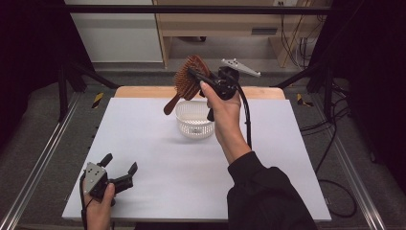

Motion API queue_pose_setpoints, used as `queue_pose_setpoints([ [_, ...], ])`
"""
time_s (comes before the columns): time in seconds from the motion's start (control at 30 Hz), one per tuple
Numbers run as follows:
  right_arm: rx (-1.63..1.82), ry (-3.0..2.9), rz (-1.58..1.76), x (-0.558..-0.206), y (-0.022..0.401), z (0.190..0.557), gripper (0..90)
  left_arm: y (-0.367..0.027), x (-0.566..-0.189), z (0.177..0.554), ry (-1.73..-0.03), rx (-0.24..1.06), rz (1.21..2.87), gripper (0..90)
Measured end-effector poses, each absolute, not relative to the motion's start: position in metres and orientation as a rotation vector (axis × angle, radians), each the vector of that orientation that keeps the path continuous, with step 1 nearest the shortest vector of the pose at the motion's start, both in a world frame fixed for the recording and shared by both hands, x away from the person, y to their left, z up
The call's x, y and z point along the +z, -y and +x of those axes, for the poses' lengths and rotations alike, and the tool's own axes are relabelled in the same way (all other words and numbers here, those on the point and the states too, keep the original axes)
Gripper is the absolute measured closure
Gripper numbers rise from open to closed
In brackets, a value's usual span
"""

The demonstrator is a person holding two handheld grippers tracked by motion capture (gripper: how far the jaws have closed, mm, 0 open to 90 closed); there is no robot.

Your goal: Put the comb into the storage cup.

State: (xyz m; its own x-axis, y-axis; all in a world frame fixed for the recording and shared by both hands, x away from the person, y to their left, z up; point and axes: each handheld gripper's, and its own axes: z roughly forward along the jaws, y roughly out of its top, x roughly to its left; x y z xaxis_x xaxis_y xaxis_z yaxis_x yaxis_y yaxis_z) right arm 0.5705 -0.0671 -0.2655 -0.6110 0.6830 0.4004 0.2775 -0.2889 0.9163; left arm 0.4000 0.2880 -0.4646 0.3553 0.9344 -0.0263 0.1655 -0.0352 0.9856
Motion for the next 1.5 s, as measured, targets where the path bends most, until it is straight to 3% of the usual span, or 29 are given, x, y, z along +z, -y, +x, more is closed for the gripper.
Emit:
queue_pose_setpoints([
  [1.5, 1.971, -1.546, 1.237, -0.263, 0.108, 0.576, 52.1, -0.289, -0.465, 0.400, -1.036, 0.849, 1.481, 1.5],
])
